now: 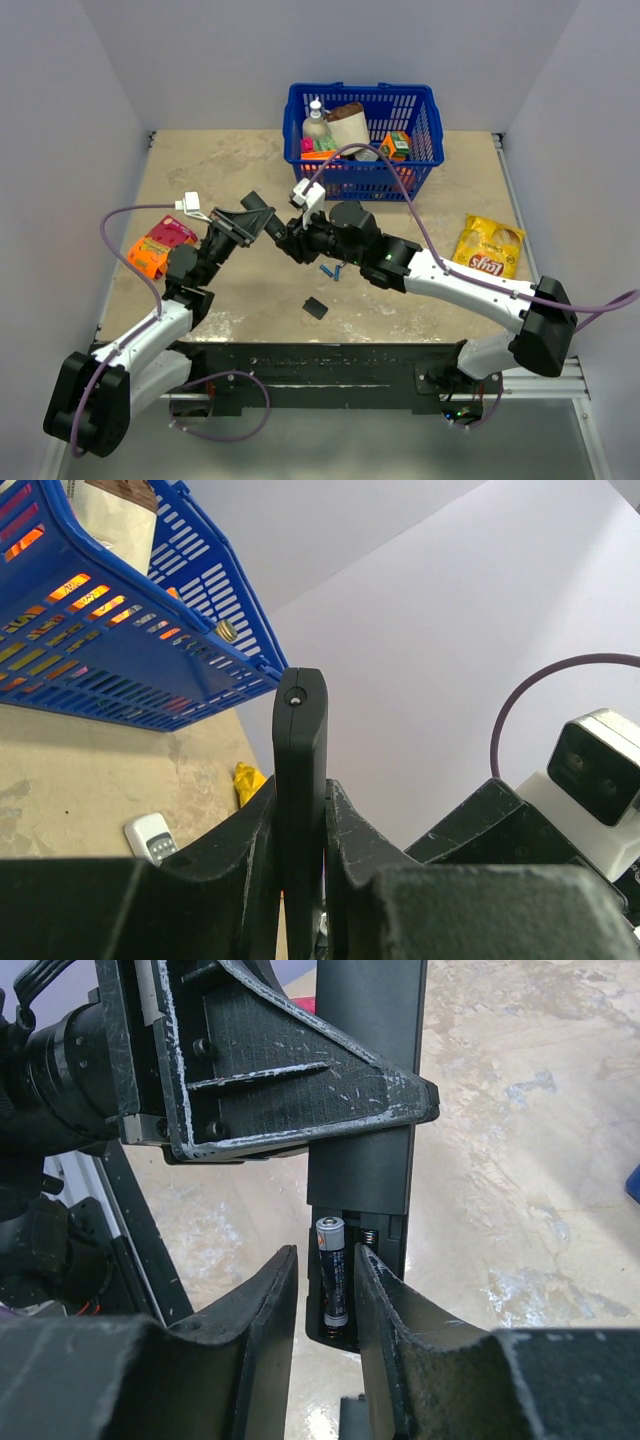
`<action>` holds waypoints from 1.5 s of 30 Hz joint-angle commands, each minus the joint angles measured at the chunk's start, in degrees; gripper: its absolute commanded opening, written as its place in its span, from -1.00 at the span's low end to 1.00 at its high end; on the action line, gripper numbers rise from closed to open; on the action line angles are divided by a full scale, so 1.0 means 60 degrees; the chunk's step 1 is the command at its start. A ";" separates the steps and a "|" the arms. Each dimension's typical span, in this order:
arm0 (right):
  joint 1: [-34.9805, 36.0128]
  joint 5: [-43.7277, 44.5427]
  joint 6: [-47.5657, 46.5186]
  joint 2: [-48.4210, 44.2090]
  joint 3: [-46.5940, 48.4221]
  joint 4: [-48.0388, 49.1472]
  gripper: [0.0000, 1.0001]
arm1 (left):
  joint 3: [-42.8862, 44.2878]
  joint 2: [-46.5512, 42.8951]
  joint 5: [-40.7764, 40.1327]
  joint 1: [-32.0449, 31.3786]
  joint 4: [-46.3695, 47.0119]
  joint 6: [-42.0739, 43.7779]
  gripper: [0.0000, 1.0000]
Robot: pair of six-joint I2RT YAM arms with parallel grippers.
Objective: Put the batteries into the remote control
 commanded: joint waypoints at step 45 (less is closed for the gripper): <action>0.0096 0.0025 -0.0744 -0.0688 0.1238 -0.0834 0.51 | 0.0289 0.0146 0.0476 -0.0033 0.1326 -0.0228 -1.00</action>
